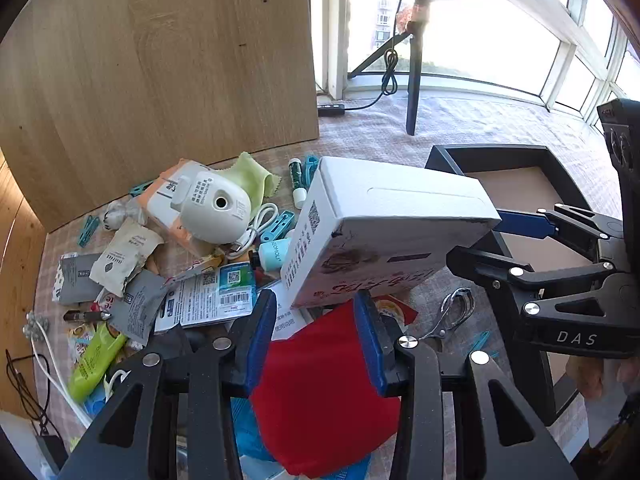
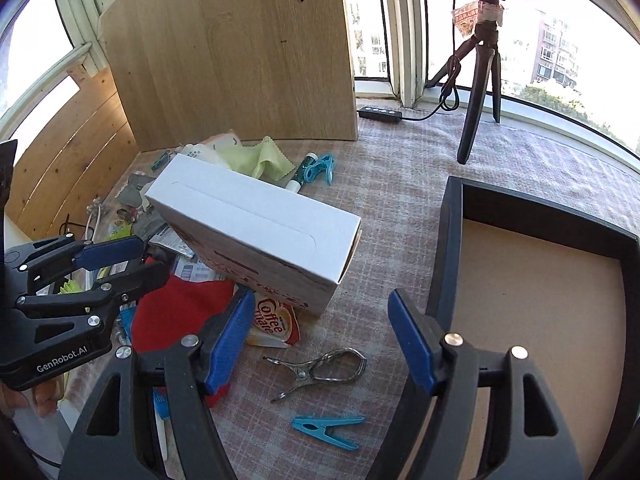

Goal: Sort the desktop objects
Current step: 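Grasp the white box with red calligraphy using the right gripper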

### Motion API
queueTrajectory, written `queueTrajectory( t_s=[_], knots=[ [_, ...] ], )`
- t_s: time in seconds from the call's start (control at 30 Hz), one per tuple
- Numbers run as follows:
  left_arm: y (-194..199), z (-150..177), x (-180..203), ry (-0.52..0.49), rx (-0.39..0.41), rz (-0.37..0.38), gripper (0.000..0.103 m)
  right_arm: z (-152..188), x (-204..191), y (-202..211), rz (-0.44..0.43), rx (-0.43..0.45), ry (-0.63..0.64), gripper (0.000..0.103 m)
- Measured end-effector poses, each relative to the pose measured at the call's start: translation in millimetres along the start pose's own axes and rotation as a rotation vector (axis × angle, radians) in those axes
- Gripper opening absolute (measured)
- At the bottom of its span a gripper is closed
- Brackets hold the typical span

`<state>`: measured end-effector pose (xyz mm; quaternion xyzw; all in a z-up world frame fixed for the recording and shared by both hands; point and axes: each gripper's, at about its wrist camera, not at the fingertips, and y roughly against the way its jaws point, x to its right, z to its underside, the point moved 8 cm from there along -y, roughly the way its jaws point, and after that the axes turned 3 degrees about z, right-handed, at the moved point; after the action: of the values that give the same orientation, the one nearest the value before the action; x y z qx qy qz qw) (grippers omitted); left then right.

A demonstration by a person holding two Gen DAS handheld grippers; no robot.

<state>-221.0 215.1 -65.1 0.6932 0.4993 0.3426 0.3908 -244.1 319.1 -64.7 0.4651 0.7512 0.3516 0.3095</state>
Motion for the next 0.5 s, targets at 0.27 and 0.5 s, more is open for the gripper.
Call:
queueTrajectory(
  t_s=[0.27,0.5],
  knots=[
    [-14.5,-21.0,16.8,-0.102,0.003,0.087,0.035,-17.8,0.3,-19.9,-0.085,0.006,0.023,0.068],
    [-27.2,-35.4,34.8,-0.118,-0.024,0.205,0.033,-30.0,-3.5,-37.6,-0.21,-0.041,0.008,0.053]
  ],
)
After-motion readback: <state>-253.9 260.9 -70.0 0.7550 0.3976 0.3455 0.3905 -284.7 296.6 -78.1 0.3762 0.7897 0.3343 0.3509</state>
